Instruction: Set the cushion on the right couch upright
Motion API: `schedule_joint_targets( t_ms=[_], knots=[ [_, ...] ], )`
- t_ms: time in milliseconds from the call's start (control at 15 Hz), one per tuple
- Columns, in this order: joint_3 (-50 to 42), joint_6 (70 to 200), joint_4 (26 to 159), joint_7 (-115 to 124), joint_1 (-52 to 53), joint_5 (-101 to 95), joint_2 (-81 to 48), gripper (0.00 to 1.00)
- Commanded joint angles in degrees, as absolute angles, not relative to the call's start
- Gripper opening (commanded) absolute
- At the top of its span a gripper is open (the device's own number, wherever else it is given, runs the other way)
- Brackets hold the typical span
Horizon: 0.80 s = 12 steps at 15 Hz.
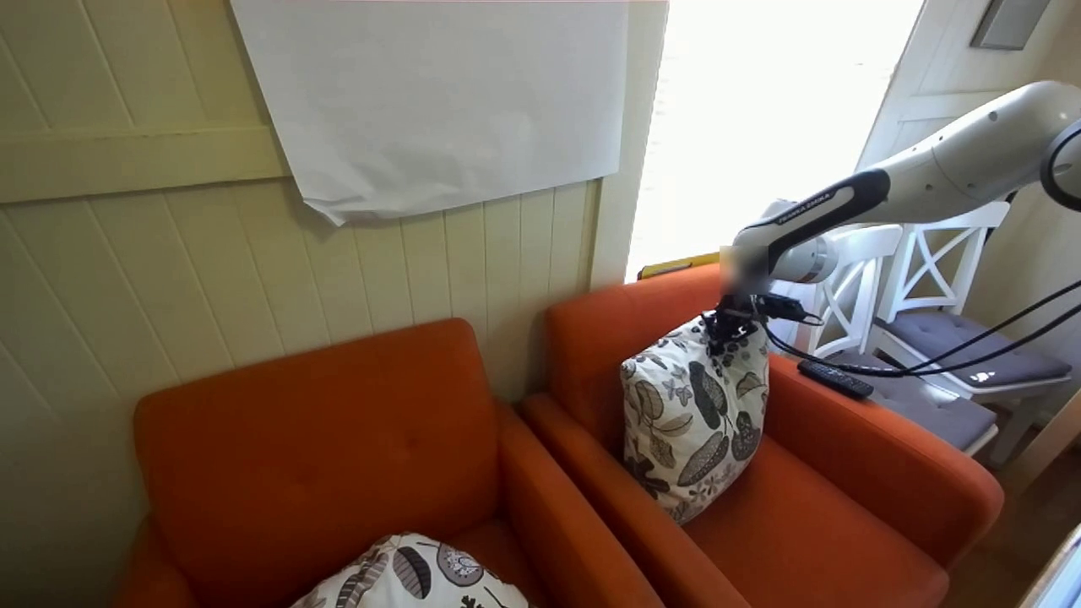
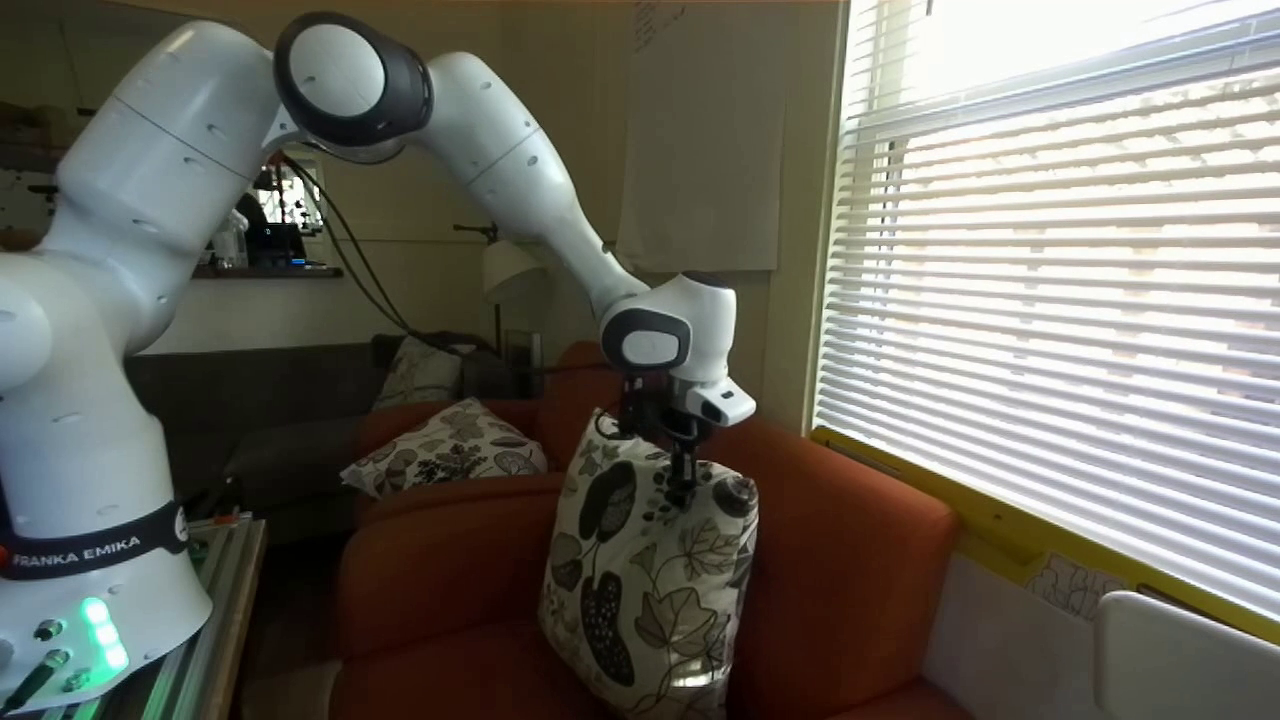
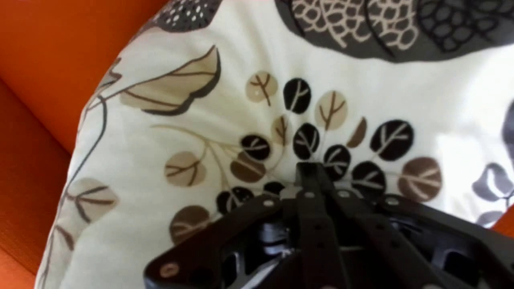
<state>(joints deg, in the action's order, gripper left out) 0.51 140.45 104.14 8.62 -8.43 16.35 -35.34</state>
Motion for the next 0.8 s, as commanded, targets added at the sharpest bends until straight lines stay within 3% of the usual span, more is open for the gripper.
schedule_joint_targets(
  t_ms=[0,333,600,733],
  knots=[
    [1.55,133.55,111.64,6.59,-10.44,19.96,-26.92,0.31],
    [-1.0,124.53,121.51,5.92,-10.11,20.67,-15.37,0.64],
    [-2.93,126.38,131.36,7.02,-8.98,20.2,-5.83,0.93],
    [-3.67,128.47,136.62,7.76,-8.83,21.07,-1.24,1.0]
  ],
)
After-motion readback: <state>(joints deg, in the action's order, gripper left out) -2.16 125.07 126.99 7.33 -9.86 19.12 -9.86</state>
